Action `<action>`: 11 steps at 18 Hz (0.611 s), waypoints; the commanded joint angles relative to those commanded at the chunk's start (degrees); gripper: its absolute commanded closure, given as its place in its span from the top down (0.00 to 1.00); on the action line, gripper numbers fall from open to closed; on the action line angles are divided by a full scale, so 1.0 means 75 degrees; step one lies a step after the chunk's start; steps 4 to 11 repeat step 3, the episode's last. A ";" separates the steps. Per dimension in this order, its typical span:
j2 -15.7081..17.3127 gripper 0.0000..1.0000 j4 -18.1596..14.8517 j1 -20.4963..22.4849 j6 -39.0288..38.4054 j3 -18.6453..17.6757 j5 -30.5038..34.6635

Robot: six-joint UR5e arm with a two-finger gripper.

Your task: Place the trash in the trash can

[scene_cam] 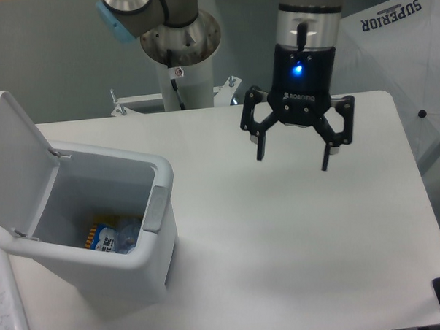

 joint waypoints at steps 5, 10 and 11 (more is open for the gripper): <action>0.0176 1.00 -0.0704 0.0000 0.0438 0.0000 0.0388; 0.0176 1.00 -0.0704 0.0000 0.0438 0.0000 0.0388; 0.0176 1.00 -0.0704 0.0000 0.0438 0.0000 0.0388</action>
